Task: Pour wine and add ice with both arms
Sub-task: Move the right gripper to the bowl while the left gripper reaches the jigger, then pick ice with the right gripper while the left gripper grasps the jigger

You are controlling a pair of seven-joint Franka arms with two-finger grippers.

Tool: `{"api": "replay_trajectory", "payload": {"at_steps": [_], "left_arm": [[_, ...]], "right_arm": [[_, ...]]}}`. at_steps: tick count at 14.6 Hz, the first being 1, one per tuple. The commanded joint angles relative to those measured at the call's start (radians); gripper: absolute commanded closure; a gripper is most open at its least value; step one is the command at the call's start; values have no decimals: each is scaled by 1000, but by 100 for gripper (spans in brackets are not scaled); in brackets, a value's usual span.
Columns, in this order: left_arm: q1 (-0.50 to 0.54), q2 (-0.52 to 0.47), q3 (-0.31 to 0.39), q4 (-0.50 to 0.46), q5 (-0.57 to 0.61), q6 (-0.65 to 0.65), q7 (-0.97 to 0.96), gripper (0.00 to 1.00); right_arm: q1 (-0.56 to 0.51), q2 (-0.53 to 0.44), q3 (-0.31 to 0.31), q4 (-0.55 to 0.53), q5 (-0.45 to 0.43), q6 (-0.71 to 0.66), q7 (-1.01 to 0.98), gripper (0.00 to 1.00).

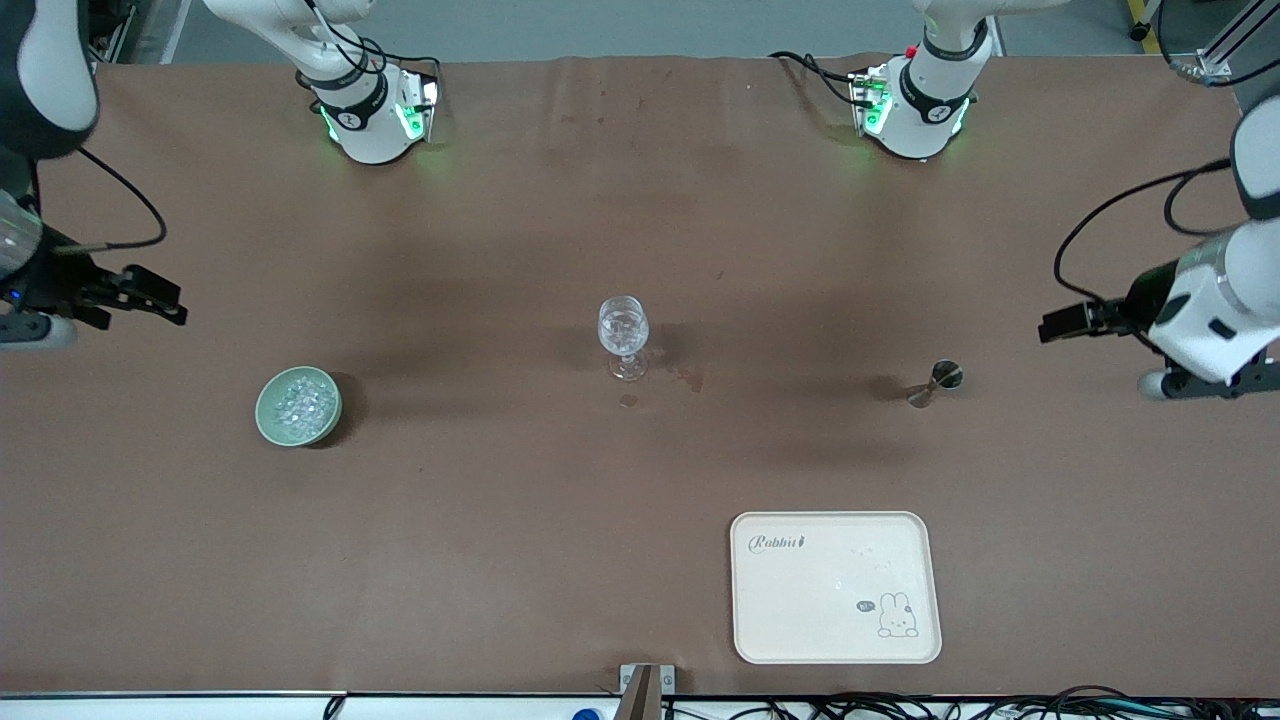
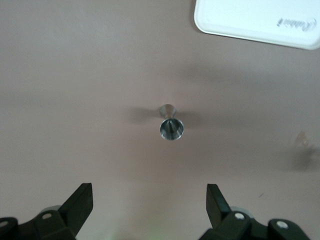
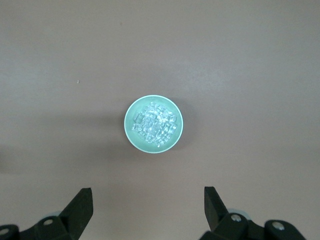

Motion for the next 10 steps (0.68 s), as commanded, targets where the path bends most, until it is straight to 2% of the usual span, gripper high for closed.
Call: {"api": "replay_trajectory", "payload": {"at_steps": [1,3,7,10], "left_arm": [[35,86,-4,35,-46,4,-94,0],[74,158,-4,34,-129,20,-150,0],[143,285,-4,35,-249,35,-153,0],[201,354,-4,19,-347,36,-177,0]], "right_arm": [[-4,29,2,-93,-3,112,6,2],[-12,89,2,-104,-3,157,8,3],[-1,136,4,-257,-3,399,8,3],[0,204,5,-263,-1,479,8,5]]}}
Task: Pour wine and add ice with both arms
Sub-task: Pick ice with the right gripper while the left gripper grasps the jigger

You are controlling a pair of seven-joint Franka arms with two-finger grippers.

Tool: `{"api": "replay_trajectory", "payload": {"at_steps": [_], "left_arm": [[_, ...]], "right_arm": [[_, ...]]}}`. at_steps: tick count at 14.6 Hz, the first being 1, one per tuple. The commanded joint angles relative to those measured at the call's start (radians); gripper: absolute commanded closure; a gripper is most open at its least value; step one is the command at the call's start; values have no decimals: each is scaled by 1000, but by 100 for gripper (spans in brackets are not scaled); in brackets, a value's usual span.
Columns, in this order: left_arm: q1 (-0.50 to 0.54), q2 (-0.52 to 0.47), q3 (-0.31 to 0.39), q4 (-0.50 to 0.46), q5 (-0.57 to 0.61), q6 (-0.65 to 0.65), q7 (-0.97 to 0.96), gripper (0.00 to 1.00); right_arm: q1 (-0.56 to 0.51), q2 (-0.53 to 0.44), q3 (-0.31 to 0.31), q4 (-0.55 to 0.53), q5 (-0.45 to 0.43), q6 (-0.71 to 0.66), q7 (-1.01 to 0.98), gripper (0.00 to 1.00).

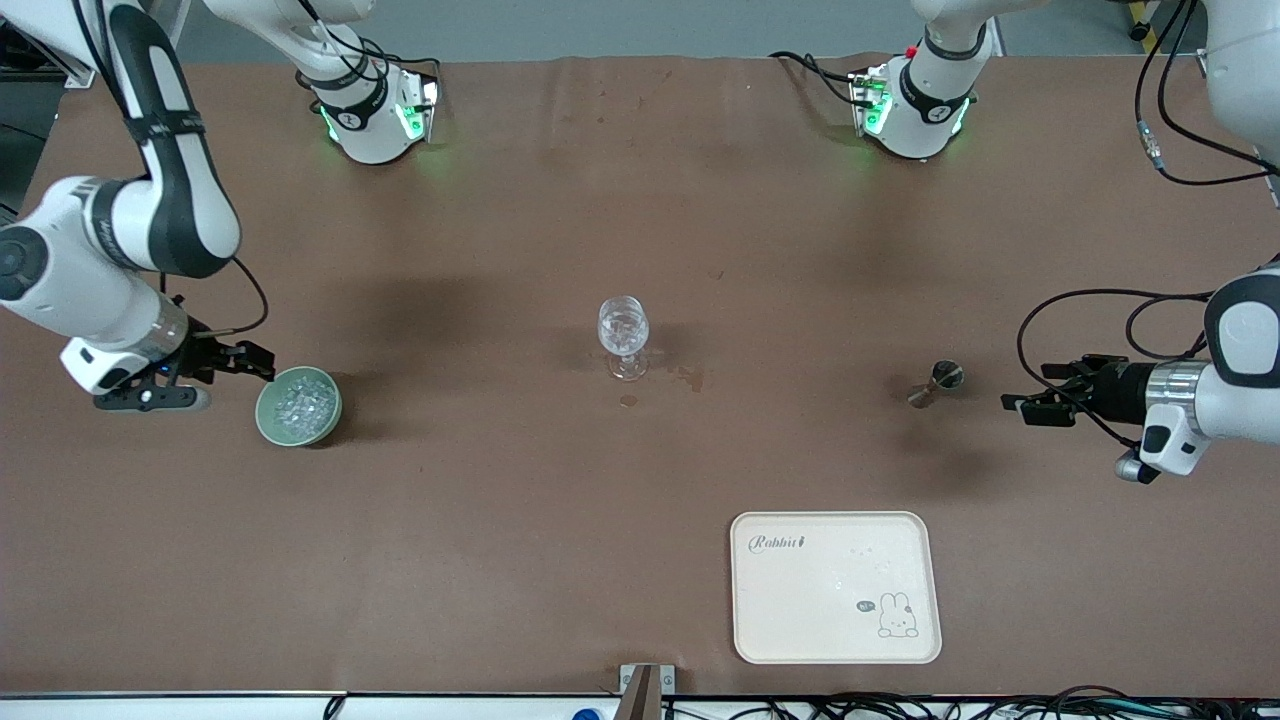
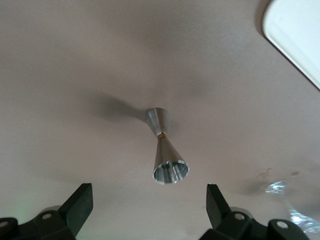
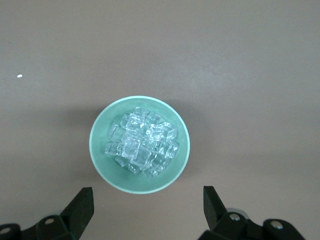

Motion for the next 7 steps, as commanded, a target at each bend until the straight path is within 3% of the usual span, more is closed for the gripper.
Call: {"api": "replay_trajectory", "payload": {"at_steps": [1,7], "left_arm": [[56,56,-7,4,-99,-9,-33,0],[103,180,-7,-45,-300,-11,-36,4]], "right_arm": [[3,30,3,-15,-1,63,8,5],[15,102,3,-13,-1,154,46,15]]}}
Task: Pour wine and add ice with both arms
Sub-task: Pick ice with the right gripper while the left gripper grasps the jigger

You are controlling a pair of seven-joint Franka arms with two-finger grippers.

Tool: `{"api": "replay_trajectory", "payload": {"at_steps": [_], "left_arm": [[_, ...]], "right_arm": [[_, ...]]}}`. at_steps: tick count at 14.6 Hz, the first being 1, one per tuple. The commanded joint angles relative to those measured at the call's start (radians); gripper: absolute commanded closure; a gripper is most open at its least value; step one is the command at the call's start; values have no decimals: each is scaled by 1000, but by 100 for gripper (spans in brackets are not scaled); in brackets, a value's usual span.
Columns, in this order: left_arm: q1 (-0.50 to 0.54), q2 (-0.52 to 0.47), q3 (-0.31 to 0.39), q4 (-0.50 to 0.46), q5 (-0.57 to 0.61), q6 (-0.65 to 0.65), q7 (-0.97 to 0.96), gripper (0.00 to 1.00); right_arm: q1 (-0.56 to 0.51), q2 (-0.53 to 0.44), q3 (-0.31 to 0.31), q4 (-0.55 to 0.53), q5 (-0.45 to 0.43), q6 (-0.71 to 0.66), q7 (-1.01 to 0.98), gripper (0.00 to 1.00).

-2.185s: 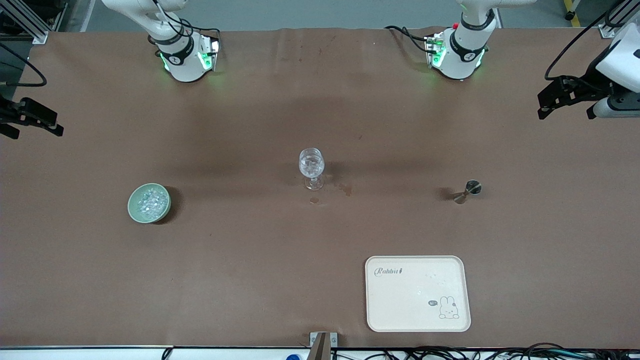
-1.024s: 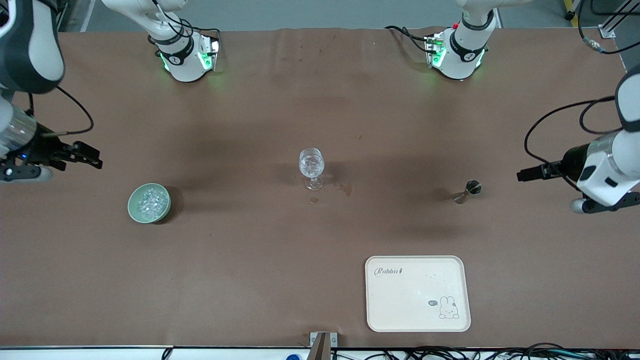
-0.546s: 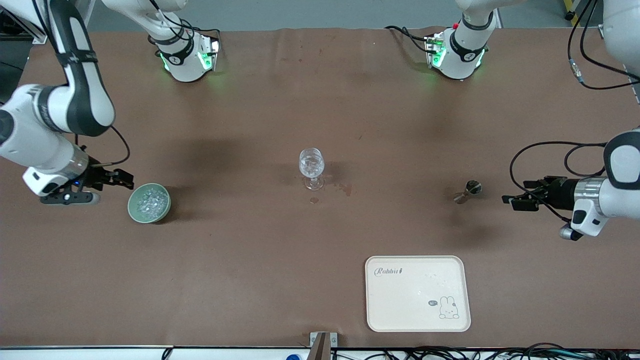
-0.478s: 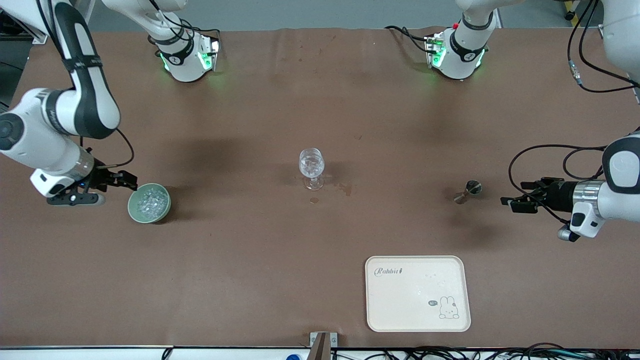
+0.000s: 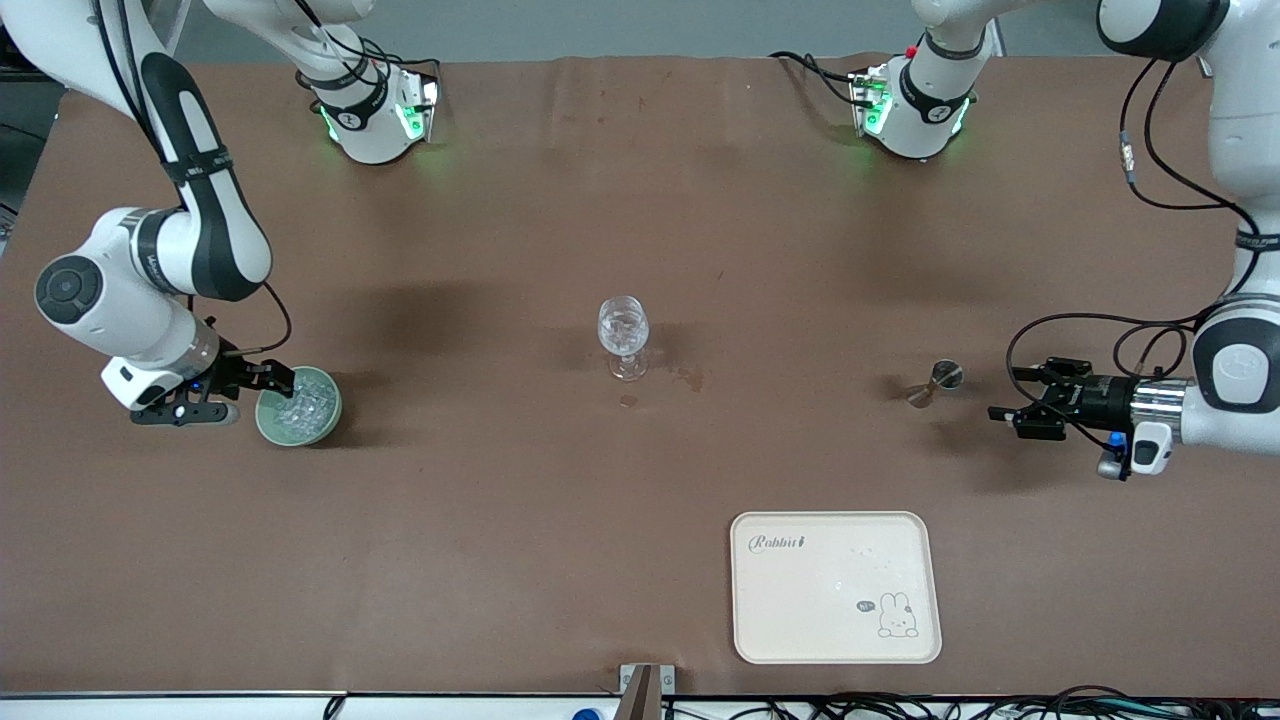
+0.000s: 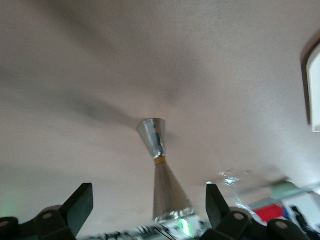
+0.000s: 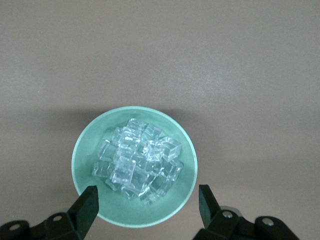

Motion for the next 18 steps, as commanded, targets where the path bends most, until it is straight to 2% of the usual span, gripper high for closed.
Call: {"api": "replay_trajectory", "payload": {"at_steps": [1,5,14,17,18], "left_arm": [[6,22,-7,-39,-87,-7,-22,5],[5,68,-7,-48,-184,-9,-102,12],[6,120,-7,-87,-279,-10,-142,19],[8,121,-8,-102,-279,-12,-142,27],[8,120,-8,-107,-279,-13,-142,32]], "right_arm": [[19,19,-1,-6,-1,38,41,16],[24,55,-1,-6,-1,76,70,22],[44,99,0,-9,-1,122,87,23],[44,99,0,-10,-1,122,89,31],[44,99,-1,-10,-1,119,89,38]]}}
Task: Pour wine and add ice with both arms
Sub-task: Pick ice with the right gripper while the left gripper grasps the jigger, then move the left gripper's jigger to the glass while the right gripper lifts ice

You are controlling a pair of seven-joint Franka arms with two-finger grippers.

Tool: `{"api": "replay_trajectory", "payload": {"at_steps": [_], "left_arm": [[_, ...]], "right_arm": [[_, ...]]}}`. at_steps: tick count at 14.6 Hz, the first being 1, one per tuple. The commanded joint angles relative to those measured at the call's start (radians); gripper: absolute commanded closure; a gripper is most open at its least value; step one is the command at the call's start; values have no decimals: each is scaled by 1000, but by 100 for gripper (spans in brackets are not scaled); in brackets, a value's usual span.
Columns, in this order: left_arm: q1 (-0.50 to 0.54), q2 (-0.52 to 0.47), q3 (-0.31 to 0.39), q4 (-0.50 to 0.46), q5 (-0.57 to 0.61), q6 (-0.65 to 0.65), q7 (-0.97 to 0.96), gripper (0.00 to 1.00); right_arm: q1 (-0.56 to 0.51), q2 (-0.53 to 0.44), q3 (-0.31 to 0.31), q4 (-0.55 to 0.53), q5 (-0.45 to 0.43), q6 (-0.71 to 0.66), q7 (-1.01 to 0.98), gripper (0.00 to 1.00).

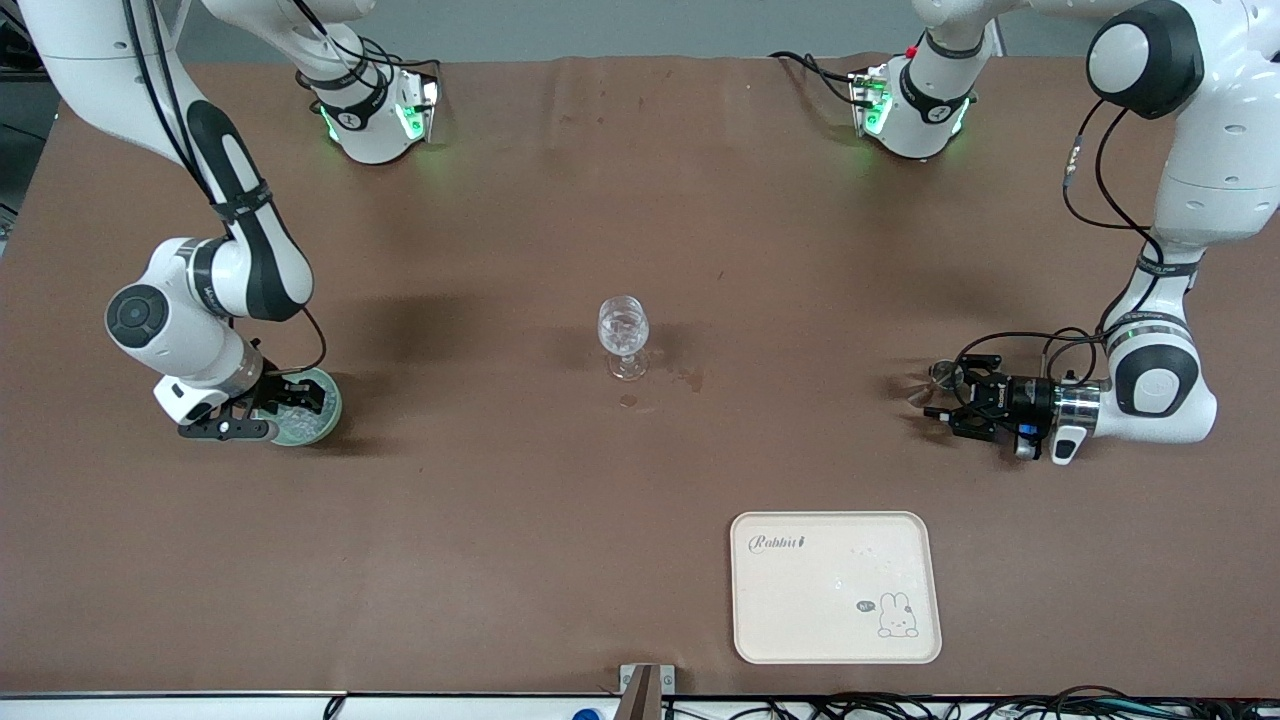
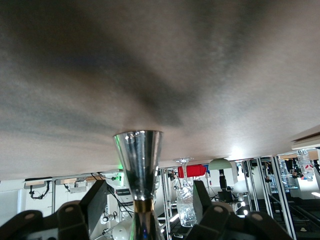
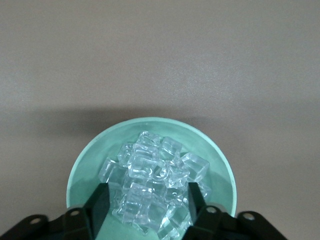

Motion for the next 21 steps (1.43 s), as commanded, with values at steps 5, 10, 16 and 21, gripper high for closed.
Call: {"api": "replay_trajectory", "payload": {"at_steps": [5,10,16,21], "left_arm": [[8,-8,-4,-15,-18,-14,-12,50],[18,-13,-7,-14,-28,-17,-6,82],[7,-13,-10,-1,-115,-73,-26,100],[-5,-39,-78,9,-133,-59,-144,100]], "right_arm": [[7,-8,-1,-16,-2,-7,18,64],[5,-22,-1,-24,-2,-46,19,95],[-21,-102,-6,202,-2,-356,16,95],[-56,-115,-12,555,-3,-707,8,95]]}}
